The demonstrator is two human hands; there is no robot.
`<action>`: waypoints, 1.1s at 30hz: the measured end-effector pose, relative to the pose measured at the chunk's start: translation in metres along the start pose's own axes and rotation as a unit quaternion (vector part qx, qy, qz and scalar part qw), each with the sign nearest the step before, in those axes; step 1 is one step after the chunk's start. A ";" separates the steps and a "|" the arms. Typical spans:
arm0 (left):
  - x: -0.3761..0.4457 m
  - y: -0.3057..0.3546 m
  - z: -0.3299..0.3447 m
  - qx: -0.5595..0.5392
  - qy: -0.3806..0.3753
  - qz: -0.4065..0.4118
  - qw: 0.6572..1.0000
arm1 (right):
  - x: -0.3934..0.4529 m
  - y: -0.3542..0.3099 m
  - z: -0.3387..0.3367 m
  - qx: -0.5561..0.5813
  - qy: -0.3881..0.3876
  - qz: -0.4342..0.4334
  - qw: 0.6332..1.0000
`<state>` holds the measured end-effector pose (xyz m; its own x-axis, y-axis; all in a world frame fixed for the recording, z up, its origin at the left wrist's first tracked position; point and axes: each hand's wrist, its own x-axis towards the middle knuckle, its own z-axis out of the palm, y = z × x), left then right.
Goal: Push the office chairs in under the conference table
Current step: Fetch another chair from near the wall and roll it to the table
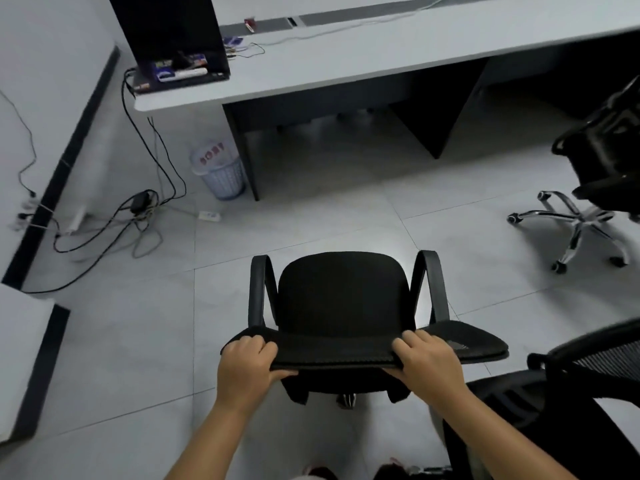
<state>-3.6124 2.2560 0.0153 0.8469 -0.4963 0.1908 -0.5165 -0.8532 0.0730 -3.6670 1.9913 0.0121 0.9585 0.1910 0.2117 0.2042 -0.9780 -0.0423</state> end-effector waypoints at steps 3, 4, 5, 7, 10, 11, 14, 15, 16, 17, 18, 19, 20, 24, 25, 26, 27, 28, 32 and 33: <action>0.008 -0.019 0.004 -0.010 0.003 0.004 1.000 | 0.012 -0.008 0.006 -0.025 0.020 -0.005 0.999; 0.012 -0.024 0.005 -0.009 0.001 0.002 1.000 | 0.018 -0.009 0.007 -0.029 0.025 -0.002 0.999; 0.017 -0.030 0.007 -0.003 0.010 0.007 1.000 | 0.024 -0.009 0.008 -0.030 0.032 0.000 0.999; 0.029 -0.041 0.012 0.012 0.046 0.021 0.999 | 0.037 -0.006 0.012 -0.028 0.041 0.004 0.999; 0.051 -0.060 0.021 0.007 0.110 0.029 0.993 | 0.063 -0.002 0.021 -0.027 0.056 0.003 0.998; 0.060 -0.067 0.023 0.012 0.123 0.029 0.992 | 0.073 -0.001 0.024 -0.026 0.060 0.002 0.998; 0.090 -0.084 0.023 0.030 0.100 0.027 0.994 | 0.105 0.006 0.034 -0.018 0.073 0.002 0.997; 0.100 -0.088 0.024 0.032 0.091 0.027 0.995 | 0.115 0.010 0.038 -0.015 0.077 0.003 0.997; 0.110 -0.091 0.026 0.030 0.081 0.023 0.996 | 0.126 0.015 0.042 -0.011 0.079 0.002 0.997; 0.120 -0.093 0.028 0.031 0.079 0.015 0.996 | 0.138 0.022 0.046 -0.007 0.082 -0.002 0.997; 0.131 -0.095 0.030 0.034 0.078 0.006 0.996 | 0.151 0.030 0.050 -0.003 0.087 -0.009 0.996; 0.143 -0.096 0.032 0.035 0.075 0.000 0.997 | 0.166 0.039 0.052 0.002 0.089 -0.017 0.996; 0.154 -0.096 0.034 0.036 0.076 -0.004 0.996 | 0.180 0.049 0.054 0.007 0.087 -0.023 0.996; 0.200 -0.097 0.039 0.043 0.072 -0.022 0.996 | 0.238 0.083 0.057 0.017 0.073 -0.043 0.996; 0.213 -0.098 0.040 0.045 0.075 -0.025 0.996 | 0.250 0.091 0.058 0.019 0.069 -0.049 0.996; 0.224 -0.100 0.041 0.047 0.080 -0.028 0.995 | 0.262 0.098 0.060 0.023 0.065 -0.054 0.996; 0.235 -0.102 0.043 0.051 0.082 -0.030 0.995 | 0.272 0.105 0.063 0.026 0.059 -0.057 0.996; 0.245 -0.105 0.044 0.053 0.080 -0.033 0.995 | 0.282 0.111 0.065 0.029 0.054 -0.058 0.996; 0.284 -0.117 0.051 0.049 0.042 -0.046 0.997 | 0.316 0.129 0.074 0.027 0.054 -0.061 0.996; 0.293 -0.121 0.053 0.050 0.042 -0.047 0.997 | 0.326 0.133 0.075 0.025 0.057 -0.062 0.996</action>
<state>-3.2947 2.2052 0.0102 0.8755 -0.4010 0.2696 -0.4160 -0.9094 -0.0019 -3.3127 1.9293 0.0023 0.8971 0.2972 0.3270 0.3329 -0.9412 -0.0576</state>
